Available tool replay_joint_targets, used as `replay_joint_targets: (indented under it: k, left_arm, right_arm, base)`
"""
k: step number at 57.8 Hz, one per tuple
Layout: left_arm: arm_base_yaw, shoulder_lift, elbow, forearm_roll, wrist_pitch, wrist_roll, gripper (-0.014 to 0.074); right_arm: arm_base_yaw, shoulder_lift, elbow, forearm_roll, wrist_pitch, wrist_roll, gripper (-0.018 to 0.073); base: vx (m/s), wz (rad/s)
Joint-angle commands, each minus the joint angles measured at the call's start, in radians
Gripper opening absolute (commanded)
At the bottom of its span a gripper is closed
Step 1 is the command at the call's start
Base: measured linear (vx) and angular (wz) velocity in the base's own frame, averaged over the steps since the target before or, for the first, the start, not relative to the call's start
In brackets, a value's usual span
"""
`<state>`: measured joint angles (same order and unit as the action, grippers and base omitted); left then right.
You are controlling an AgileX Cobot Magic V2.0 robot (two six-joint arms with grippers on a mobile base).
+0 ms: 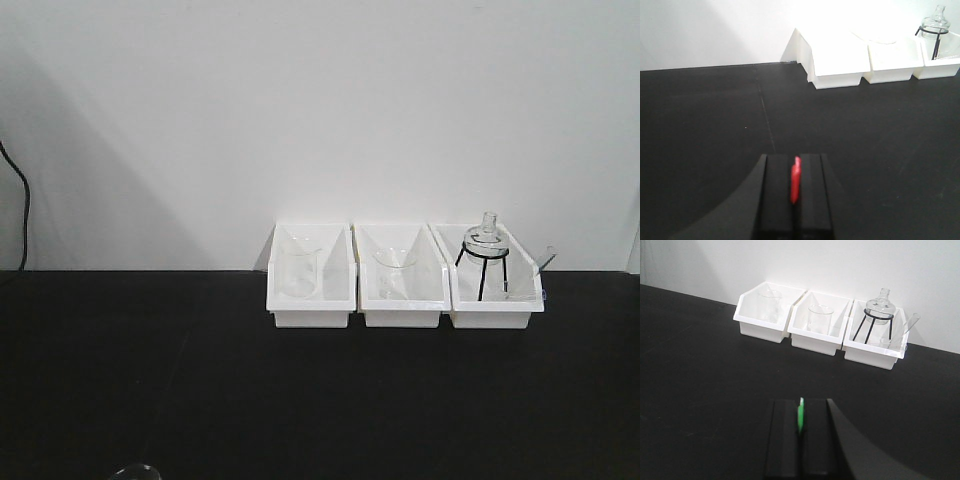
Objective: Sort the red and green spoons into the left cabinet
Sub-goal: 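Drive the base away from the bench holding both spoons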
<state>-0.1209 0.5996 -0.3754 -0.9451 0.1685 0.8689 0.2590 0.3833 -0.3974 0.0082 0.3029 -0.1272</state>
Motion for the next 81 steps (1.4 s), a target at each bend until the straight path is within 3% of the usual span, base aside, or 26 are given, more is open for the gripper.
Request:
replay_joint_targets:
  k: [1,43,81]
  left_arm:
    - [-0.008,-0.001,-0.029,-0.02,-0.042,0.0,0.0]
    - [-0.008,-0.001,-0.029,-0.02,-0.044,0.0,0.0]
    - [-0.008,-0.001,-0.029,-0.02,-0.044,0.0,0.0]
  right_arm:
    - [-0.003,0.005,-0.034,-0.008,-0.082,-0.002,0.0003]
    - [-0.003,0.005,-0.034,-0.008,-0.082,-0.002,0.0003]
    - [-0.003,0.005,-0.034,-0.008,-0.082,-0.002,0.0003]
  base:
    - [0.0,0.0]
    - [-0.03,0.05]
    - [-0.13,0.48]
